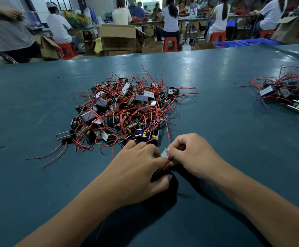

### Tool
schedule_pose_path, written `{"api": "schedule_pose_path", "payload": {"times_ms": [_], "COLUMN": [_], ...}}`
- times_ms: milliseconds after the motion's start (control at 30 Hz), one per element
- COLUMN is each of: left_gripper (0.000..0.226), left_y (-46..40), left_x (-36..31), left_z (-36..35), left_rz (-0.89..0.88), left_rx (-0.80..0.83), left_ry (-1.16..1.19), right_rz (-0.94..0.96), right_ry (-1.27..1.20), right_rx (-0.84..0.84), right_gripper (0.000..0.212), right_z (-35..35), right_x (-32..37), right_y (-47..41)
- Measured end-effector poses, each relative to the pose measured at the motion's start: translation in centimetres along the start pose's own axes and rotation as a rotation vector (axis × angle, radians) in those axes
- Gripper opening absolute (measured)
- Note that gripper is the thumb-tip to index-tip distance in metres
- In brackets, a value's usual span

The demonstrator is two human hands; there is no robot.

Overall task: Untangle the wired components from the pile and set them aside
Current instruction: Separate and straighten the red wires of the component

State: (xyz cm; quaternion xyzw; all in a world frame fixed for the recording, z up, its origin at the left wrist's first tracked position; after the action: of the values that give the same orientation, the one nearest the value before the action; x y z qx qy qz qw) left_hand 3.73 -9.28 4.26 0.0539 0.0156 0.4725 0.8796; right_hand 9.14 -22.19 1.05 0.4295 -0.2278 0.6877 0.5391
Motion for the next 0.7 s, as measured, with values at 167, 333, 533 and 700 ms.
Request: {"api": "schedule_pose_path", "payload": {"times_ms": [167,333,533,700], "left_gripper": [0.043,0.045,0.031,0.020], "left_y": [-0.6,-0.7,-0.6,-0.3], "left_x": [0.1,1.1,1.9,1.2], "left_z": [0.6,-0.1,-0.2,0.6], "left_rz": [0.083,0.160,0.213,0.202], "left_rx": [-0.151,-0.133,-0.201,-0.284], "left_ry": [0.042,0.089,0.278,0.289], "right_rz": [-0.032,-0.049,-0.072,-0.057], "right_ry": [-0.144,-0.145,-0.112,-0.042], "right_rx": [0.028,0.006,-0.039,-0.085], "right_gripper": [0.012,0.015,0.018,0.016], "right_z": [-0.3,-0.5,-0.5,-0.6], "right_x": [-0.4,-0.3,-0.1,0.4], "right_y": [0.0,0.3,0.7,1.0]}}
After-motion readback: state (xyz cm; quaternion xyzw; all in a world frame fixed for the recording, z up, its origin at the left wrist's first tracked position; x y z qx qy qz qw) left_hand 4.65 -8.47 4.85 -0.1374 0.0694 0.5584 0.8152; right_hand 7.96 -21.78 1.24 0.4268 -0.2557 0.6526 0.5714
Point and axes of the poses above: each hand's wrist, its own y-axis away from the middle knuckle, its own z-axis out of the back of the hand, x = y × z, the point moved 7 cm from there along -y, towards the middle knuckle, and after that the axes turned 12 degrees about x, right-handed, at the moved point
